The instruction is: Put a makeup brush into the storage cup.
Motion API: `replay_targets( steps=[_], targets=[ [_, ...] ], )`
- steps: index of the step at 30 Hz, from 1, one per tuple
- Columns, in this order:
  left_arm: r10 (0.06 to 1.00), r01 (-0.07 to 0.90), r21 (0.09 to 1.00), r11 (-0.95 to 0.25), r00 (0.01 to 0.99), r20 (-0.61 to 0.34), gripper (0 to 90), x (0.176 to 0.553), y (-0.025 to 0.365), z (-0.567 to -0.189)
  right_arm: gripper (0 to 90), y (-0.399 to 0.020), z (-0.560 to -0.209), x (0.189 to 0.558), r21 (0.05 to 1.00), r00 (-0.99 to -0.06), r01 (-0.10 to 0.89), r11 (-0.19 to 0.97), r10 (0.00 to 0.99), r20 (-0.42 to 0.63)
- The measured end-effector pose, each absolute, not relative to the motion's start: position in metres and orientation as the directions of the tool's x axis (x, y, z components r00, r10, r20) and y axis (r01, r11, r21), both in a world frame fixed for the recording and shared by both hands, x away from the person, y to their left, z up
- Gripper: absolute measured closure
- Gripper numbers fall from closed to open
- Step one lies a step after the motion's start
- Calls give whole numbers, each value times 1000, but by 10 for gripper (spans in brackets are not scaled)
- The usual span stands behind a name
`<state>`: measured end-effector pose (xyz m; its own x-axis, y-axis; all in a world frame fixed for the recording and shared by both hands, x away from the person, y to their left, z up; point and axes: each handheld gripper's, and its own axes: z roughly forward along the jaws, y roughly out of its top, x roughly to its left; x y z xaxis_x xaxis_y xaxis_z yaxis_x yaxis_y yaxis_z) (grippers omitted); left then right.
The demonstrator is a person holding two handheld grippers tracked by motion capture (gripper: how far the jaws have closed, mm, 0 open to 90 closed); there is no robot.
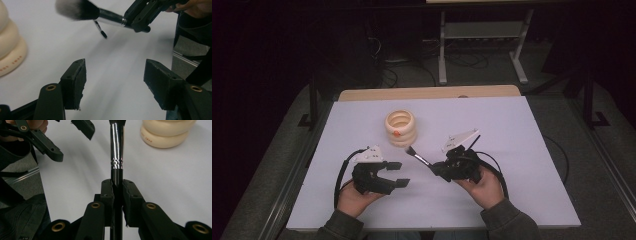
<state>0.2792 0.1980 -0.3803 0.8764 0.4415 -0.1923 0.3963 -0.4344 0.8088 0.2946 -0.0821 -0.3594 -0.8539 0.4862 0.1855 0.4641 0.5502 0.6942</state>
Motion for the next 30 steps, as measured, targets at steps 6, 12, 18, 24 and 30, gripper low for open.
replay_targets(
  steps=[6, 12, 18, 24, 30],
  targets=[
    [406, 444, 797, -410, 871, -277, 403, 282, 194, -390, 788, -73, -367, 292, 705, -872, 439, 557, 453, 185],
    [403, 467, 790, -397, 862, -306, 429, 282, 194, -394, 788, -60, -375, 285, 689, -890, 416, 593, 419, 177],
    [379, 470, 789, -395, 866, -326, 467, 283, 193, -396, 787, -57, -380, 283, 695, -901, 398, 599, 398, 172],
    [373, 520, 775, -359, 841, -392, 501, 285, 195, -399, 787, -55, -383, 281, 703, -914, 363, 611, 381, 141],
    [364, 527, 775, -348, 838, -406, 531, 287, 197, -400, 788, -49, -384, 276, 716, -923, 337, 612, 363, 124]
  ],
)
